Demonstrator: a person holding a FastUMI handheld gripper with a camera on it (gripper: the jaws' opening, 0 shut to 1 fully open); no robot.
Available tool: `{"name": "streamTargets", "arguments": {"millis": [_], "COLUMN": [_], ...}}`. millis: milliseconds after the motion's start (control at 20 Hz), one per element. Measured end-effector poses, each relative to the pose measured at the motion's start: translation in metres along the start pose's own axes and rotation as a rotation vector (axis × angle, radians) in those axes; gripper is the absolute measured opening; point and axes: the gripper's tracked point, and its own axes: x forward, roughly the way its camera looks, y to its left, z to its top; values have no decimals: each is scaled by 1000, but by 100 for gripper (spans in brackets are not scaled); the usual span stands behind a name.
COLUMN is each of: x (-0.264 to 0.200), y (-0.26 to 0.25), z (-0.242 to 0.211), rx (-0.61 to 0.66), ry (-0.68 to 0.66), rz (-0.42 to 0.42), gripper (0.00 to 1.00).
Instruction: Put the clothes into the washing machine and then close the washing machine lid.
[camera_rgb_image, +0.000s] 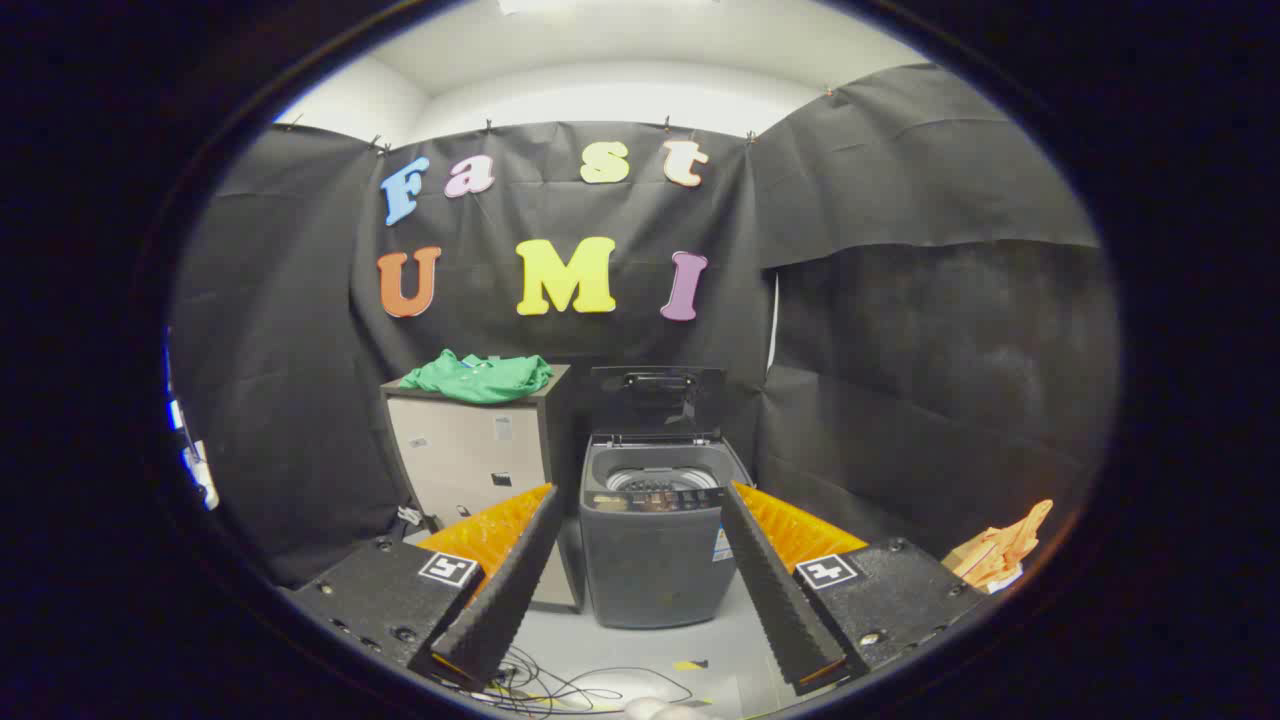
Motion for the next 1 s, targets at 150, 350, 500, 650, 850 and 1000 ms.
{"name": "streamTargets", "arguments": {"millis": [150,350,500,650,850,1000], "x": [1,0,0,3,3,6], "y": [-1,-3,-4,-3,-2,-2], "z": [-1,-2,-3,-4,-3,-2], "rx": [2,2,4,3,5,6], "ry": [0,0,3,3,2,4], "rz": [-1,-8,-8,-11,-13,-22], "gripper": [100,100,100,100,100,100]}}
